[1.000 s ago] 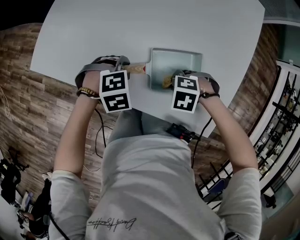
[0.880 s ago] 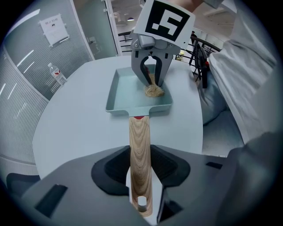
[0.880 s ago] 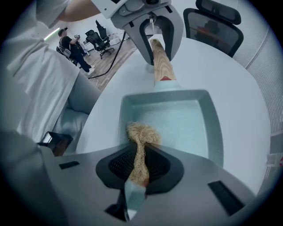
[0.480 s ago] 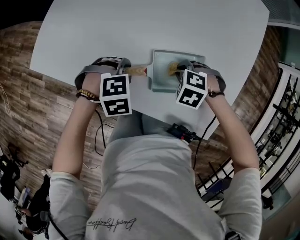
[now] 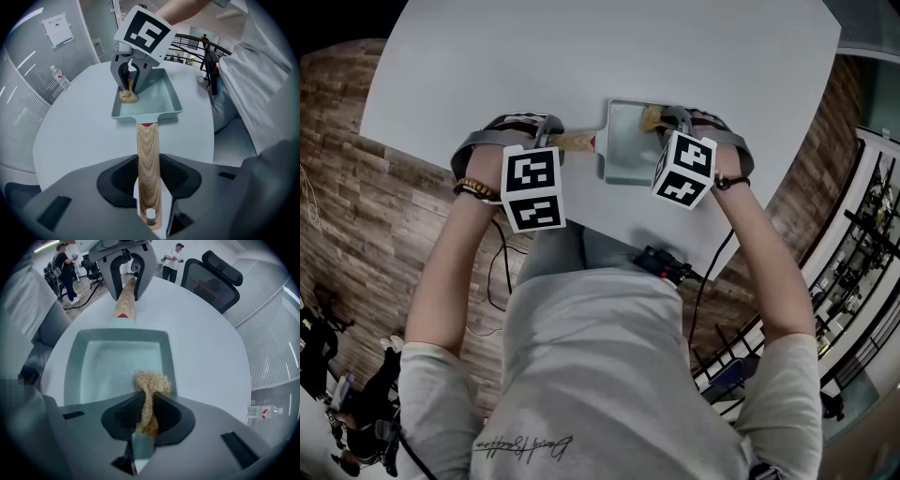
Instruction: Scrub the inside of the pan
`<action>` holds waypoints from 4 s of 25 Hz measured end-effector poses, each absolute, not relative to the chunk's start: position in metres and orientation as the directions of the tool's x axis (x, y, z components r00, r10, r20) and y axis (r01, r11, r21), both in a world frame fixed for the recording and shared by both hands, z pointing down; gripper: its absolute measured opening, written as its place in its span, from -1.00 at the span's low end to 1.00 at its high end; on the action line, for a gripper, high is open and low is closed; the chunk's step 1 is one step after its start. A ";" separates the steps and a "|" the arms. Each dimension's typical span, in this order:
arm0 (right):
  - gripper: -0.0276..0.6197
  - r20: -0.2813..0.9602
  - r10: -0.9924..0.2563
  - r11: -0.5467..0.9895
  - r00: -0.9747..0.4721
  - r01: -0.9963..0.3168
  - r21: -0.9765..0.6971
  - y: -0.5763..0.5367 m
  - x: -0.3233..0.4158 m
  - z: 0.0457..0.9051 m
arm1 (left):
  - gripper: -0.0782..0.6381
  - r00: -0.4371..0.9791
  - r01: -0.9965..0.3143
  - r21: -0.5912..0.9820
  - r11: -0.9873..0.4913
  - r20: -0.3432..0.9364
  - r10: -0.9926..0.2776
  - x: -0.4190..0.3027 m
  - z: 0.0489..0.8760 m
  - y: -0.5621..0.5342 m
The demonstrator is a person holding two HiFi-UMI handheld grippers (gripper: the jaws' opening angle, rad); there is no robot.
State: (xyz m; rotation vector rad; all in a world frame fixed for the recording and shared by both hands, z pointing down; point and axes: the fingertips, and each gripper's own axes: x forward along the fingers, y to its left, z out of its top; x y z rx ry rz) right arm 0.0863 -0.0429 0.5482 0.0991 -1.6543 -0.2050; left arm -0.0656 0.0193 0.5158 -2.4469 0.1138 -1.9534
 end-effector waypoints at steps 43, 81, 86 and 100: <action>-0.70 0.983 -0.185 0.976 -0.009 0.119 0.184 -0.052 0.102 0.548 | -0.37 0.239 -0.037 -0.028 -0.999 0.970 -0.036 -0.067 0.515 0.019; -0.70 0.996 -0.077 0.991 0.040 0.109 0.072 -0.022 0.128 0.550 | -0.36 0.175 -0.013 -0.003 -1.000 0.985 -0.005 -0.069 0.518 0.021; -0.70 0.980 -0.192 0.973 0.046 0.142 0.184 -0.053 0.124 0.549 | -0.36 0.187 -0.018 -0.003 -1.000 0.982 -0.006 -0.070 0.516 0.024; -0.70 0.991 -0.126 0.984 0.051 0.132 0.118 -0.032 0.131 0.548 | -0.37 0.193 -0.092 -0.013 -0.996 0.981 -0.031 -0.069 0.517 0.018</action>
